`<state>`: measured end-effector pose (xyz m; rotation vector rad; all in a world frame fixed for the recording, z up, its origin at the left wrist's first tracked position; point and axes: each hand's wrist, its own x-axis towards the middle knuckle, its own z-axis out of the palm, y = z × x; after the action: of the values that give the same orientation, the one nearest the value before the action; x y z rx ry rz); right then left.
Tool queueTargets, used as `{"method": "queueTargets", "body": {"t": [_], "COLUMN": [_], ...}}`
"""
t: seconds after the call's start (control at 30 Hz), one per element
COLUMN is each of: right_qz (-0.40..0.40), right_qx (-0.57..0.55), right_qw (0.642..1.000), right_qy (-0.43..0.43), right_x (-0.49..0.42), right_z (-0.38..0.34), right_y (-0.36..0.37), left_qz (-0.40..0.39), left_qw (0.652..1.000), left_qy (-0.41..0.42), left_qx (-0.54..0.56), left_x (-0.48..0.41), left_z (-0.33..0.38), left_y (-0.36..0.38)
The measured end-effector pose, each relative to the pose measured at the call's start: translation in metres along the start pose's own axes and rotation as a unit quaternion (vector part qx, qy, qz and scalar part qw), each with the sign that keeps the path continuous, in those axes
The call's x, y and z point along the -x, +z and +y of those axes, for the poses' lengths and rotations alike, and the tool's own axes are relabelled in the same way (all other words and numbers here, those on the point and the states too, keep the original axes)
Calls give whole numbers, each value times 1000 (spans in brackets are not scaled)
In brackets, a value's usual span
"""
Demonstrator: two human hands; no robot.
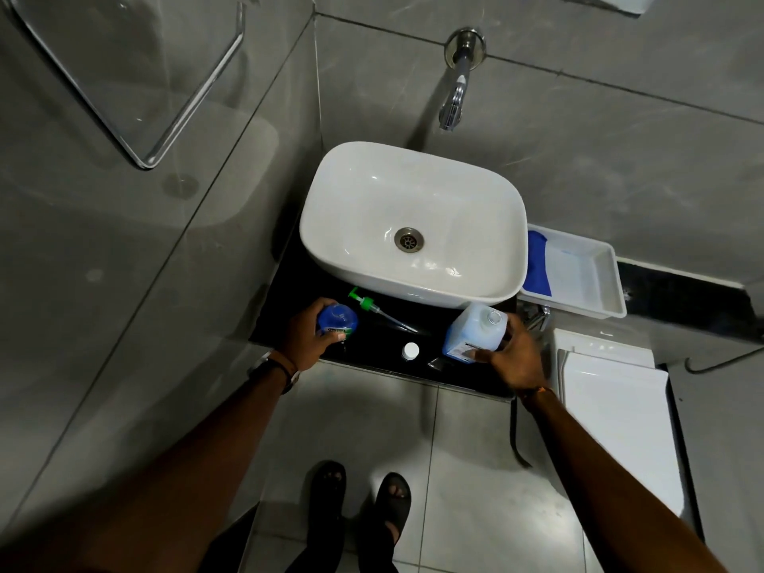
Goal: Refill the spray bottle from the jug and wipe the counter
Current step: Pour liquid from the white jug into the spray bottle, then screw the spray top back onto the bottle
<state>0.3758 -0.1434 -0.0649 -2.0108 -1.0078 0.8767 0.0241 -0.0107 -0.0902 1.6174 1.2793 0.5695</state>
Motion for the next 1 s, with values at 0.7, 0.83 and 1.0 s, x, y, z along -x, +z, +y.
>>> {"method": "queueTargets", "body": {"t": [0.7, 0.83, 1.0], "right_qz": [55, -11, -79], "right_qx": [140, 197, 295], "right_qw": [989, 972, 941], "right_qy": [11, -130, -148], "right_x": [76, 29, -19], "right_z": [-20, -65, -92], "right_y": [82, 131, 165], "left_qz": [-3, -4, -9], "left_qw": [998, 996, 995], "left_qy": [-15, -26, -18], "left_qx": [62, 85, 102], "left_x": [0, -1, -1], "left_z": [-12, -16, -19], "left_y": [4, 5, 7]}}
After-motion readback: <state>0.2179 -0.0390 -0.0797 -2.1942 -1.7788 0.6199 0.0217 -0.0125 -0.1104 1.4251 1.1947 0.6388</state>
